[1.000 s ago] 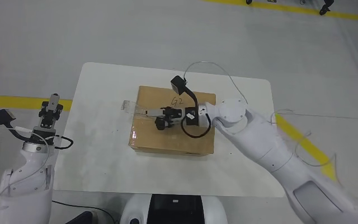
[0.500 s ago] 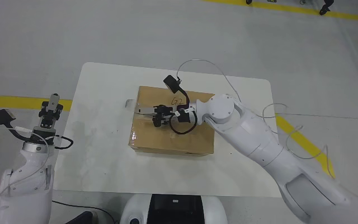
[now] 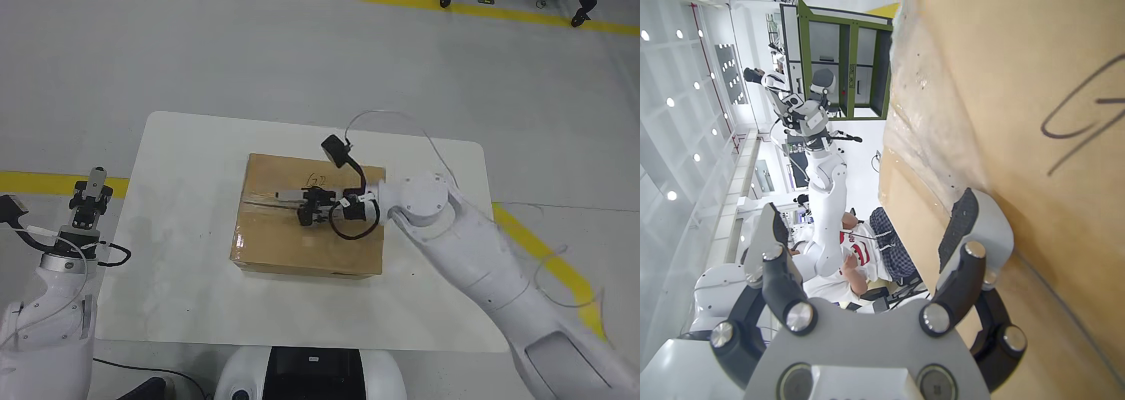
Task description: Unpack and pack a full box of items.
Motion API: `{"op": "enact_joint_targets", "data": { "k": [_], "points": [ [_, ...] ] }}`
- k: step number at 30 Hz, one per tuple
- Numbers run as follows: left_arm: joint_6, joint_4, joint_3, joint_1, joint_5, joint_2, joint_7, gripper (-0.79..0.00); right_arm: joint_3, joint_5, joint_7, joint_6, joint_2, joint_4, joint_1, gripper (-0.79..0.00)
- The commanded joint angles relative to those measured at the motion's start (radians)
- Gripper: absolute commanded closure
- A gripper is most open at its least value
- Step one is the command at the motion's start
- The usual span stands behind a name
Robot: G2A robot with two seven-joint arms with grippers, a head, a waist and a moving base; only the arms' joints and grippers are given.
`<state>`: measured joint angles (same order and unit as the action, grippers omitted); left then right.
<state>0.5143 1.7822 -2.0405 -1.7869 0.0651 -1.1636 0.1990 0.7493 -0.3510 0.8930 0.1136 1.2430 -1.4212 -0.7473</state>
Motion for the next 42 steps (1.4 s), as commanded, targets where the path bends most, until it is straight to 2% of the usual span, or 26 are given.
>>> {"op": "enact_joint_targets", "data": {
  "k": [1, 10, 13, 16, 28, 42],
  "points": [
    [0.0, 0.0, 0.0, 0.0, 0.0, 0.0, 0.0, -0.785, 0.025, 0.012, 0.003, 0.008, -0.009, -0.017, -0.018, -0.785],
    [0.0, 0.0, 0.0, 0.0, 0.0, 0.0, 0.0, -0.785, 0.168, 0.077, 0.024, 0.053, -0.06, -0.164, -0.122, -0.785],
    [0.0, 0.0, 0.0, 0.0, 0.0, 0.0, 0.0, -0.785, 0.197, 0.053, 0.03, 0.026, -0.066, -0.209, -0.148, -0.785],
    [0.0, 0.0, 0.0, 0.0, 0.0, 0.0, 0.0, -0.785, 0.18, 0.04, 0.022, 0.004, -0.059, -0.214, -0.139, -0.785],
    [0.0, 0.0, 0.0, 0.0, 0.0, 0.0, 0.0, -0.785, -0.026, -0.058, -0.047, -0.082, 0.036, -0.035, 0.012, -0.785],
    [0.0, 0.0, 0.0, 0.0, 0.0, 0.0, 0.0, -0.785, -0.168, -0.119, -0.134, -0.124, 0.15, 0.153, 0.125, -0.785]
  ]
}}
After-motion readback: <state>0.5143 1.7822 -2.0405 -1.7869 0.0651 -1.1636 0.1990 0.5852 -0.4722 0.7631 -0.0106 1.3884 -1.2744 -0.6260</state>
